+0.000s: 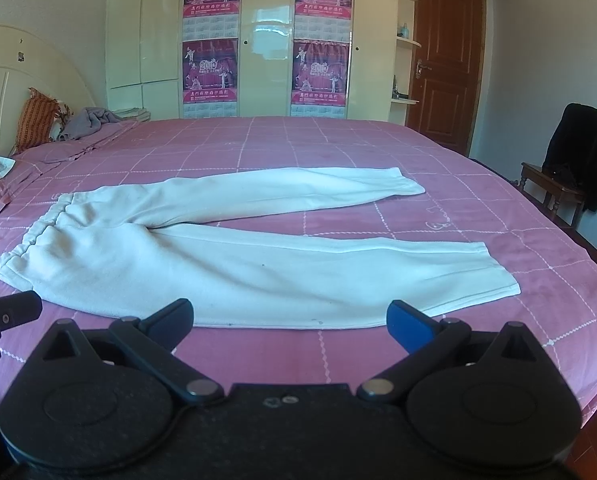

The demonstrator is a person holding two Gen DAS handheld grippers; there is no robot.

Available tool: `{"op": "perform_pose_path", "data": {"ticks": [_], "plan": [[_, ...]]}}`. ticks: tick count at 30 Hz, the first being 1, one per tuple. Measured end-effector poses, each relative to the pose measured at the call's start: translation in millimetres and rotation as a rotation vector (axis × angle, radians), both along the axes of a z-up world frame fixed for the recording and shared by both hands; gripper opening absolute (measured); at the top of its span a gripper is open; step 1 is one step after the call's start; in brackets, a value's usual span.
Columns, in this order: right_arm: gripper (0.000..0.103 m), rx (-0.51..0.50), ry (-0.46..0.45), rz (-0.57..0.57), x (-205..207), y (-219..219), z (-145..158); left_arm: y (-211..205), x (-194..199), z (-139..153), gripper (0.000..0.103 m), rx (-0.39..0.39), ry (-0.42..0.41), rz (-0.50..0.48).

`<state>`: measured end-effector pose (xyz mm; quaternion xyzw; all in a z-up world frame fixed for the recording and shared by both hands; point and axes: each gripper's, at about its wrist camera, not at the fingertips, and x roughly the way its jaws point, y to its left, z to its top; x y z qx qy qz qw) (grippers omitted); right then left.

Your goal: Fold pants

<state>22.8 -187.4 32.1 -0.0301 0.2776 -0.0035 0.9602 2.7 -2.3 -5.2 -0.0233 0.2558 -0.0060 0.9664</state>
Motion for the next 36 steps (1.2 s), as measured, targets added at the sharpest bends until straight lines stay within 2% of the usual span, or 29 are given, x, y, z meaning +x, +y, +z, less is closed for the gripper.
{"op": "perform_pose_path", "data": {"ticks": [26, 32, 36], "plan": [[0.103, 0.0, 0.003, 0.009, -2, 5, 2, -3, -2, 0, 0.103, 0.001, -0.003, -0.001], [0.103, 0.018, 0.011, 0.006, 0, 4, 1, -1, 4, -1, 0.103, -0.025, 0.026, 0.019], [0.103, 0.039, 0.015, 0.04, 7, 0, 0, 9, 22, -2, 0.103, -0.076, 0.04, 0.033]]}}
